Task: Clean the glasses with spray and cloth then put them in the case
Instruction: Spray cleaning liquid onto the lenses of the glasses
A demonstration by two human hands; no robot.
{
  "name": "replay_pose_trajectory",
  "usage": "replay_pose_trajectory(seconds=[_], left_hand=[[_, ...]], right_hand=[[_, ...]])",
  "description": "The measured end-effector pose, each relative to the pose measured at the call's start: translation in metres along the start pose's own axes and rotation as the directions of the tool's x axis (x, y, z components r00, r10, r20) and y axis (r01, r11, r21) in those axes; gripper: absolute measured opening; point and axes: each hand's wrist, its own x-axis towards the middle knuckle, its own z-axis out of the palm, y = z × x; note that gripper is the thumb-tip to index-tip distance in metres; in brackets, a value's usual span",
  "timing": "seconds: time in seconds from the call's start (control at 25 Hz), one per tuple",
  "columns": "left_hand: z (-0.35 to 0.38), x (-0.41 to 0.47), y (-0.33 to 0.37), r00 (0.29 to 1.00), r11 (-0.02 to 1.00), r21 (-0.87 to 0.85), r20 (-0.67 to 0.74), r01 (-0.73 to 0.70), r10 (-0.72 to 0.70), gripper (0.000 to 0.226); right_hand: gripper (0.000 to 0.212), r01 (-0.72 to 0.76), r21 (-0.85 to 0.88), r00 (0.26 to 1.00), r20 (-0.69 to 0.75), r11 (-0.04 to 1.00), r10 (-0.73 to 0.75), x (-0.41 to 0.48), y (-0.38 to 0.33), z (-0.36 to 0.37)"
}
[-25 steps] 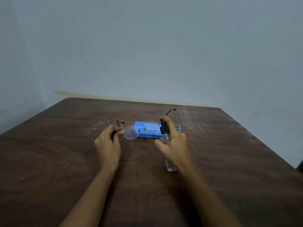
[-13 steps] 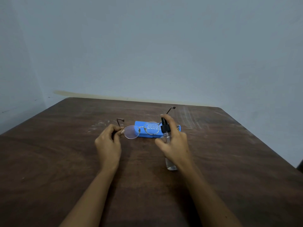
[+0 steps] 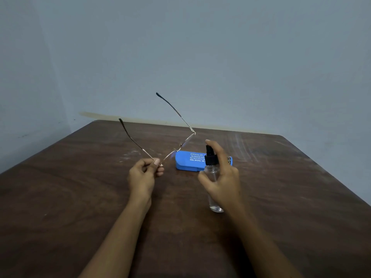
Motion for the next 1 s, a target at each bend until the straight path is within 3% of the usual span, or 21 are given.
replay_pose_trajectory(seconds=[0.2,0.48,0.64,1.0], left_hand=[[0.001,-0.003,0.010,0.956,0.922,-0.282,0.200,0.266,-0.214,0.018],[0.000,-0.003,0.014,0.831,0.724,-0.417,0.363,0.549,-0.421,0.021],[-0.002,-0.006,0.016,0.797,0.681,-0.421,0.390,0.600,-0.461,0.034],[-0.001,-0.007,0.018,0.795,0.672,-0.428,0.385,0.604,-0.469,0.022]], right_hand=[[0.070,0.099,-0.003,0.993,0.068,0.995,-0.099,-0.007,-0.005,0.013],[0.066,0.163,-0.055,0.982,0.108,0.985,-0.156,-0.011,-0.011,0.020],[0.064,0.147,-0.070,0.983,0.120,0.987,-0.138,-0.012,-0.016,0.026],[0.061,0.124,-0.134,0.988,0.110,0.983,-0.110,-0.010,-0.012,0.024]])
